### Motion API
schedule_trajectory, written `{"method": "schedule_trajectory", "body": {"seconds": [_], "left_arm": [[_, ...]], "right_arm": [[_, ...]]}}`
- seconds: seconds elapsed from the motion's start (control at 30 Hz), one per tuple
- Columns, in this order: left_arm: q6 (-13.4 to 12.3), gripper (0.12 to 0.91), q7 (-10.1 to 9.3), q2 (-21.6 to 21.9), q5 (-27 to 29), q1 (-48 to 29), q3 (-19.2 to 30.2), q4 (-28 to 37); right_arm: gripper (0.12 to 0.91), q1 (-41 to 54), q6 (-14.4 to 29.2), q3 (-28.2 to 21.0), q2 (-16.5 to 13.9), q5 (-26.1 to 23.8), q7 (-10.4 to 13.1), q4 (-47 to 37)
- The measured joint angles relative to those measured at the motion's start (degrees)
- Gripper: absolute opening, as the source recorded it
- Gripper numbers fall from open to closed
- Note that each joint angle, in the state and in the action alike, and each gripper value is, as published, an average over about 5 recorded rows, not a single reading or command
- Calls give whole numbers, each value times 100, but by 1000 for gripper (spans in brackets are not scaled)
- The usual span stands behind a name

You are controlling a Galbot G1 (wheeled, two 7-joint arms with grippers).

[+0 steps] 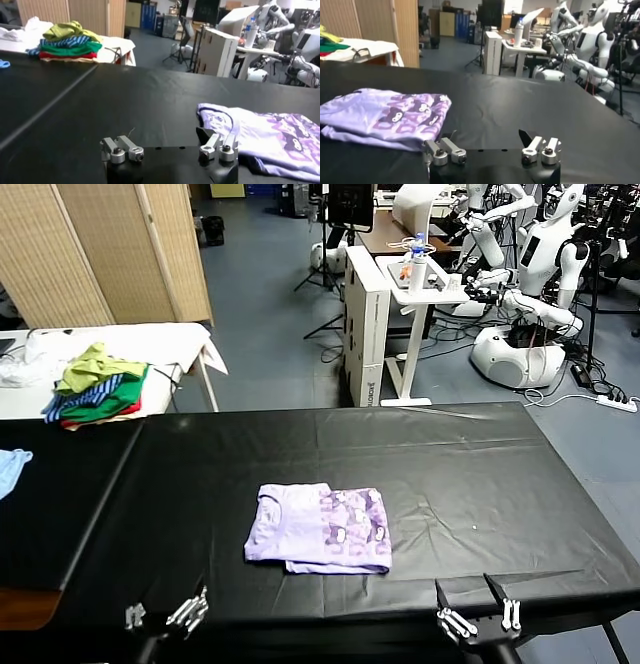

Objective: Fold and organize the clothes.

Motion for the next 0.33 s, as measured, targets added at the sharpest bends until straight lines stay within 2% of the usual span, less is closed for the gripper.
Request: {"method": "schedule_trajectory", "body": {"seconds": [0.33], "left_arm": [[42, 907, 9, 36, 1, 52, -12, 3]], "right_arm": [[907, -92, 2, 3, 3, 4, -9, 5]]}}
